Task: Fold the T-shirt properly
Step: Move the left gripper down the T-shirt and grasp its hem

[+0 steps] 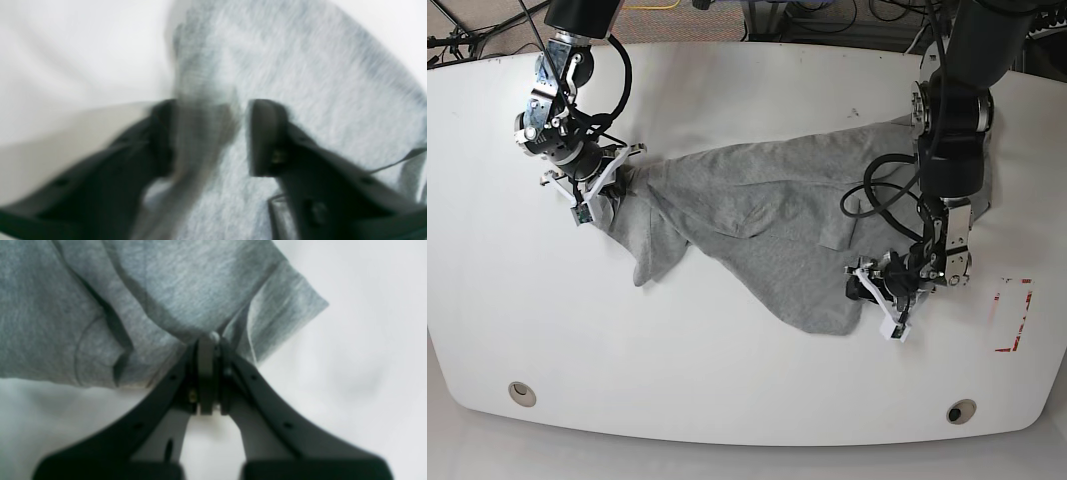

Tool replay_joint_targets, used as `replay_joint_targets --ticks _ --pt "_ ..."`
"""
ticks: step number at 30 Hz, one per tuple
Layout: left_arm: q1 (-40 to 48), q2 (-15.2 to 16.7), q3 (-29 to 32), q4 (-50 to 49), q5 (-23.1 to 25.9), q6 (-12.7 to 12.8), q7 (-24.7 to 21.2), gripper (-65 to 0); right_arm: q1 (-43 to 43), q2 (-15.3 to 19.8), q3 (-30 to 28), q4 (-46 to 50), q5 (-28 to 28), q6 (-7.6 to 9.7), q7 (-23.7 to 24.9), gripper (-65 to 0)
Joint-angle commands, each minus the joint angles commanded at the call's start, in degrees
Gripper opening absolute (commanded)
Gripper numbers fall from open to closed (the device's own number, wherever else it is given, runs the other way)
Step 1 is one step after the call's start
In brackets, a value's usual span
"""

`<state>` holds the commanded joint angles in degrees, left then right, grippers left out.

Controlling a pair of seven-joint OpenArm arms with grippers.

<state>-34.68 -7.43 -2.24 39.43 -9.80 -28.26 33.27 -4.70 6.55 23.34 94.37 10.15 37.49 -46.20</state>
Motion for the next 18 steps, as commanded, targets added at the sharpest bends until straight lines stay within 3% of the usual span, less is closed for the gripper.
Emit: replay_joint_targets --ticks 2,4,11,18 --pt "0.0 -0.09 0.0 0.0 0.0 0.0 0.0 -61.0 0.0 0.0 0.0 0.0 0.0 0.0 0.0 -65.0" --pt "0.0 -0.18 0.0 0.0 0.0 0.0 0.0 -65.0 0.0 0.0 0.0 0.0 0.0 0.0 0.0 -65.0" --pt "0.79 -0.35 -0.18 2.81 -0.09 -0.26 1.23 -65.0 0.0 0.0 0.0 3.34 0.09 -0.09 -0.18 -65.0" --pt "8.79 -2.46 -1.05 21.98 -0.26 -0.35 7.38 -65.0 -0.09 0.0 -0.26 12.84 -0.35 -0.44 -4.4 -65.0"
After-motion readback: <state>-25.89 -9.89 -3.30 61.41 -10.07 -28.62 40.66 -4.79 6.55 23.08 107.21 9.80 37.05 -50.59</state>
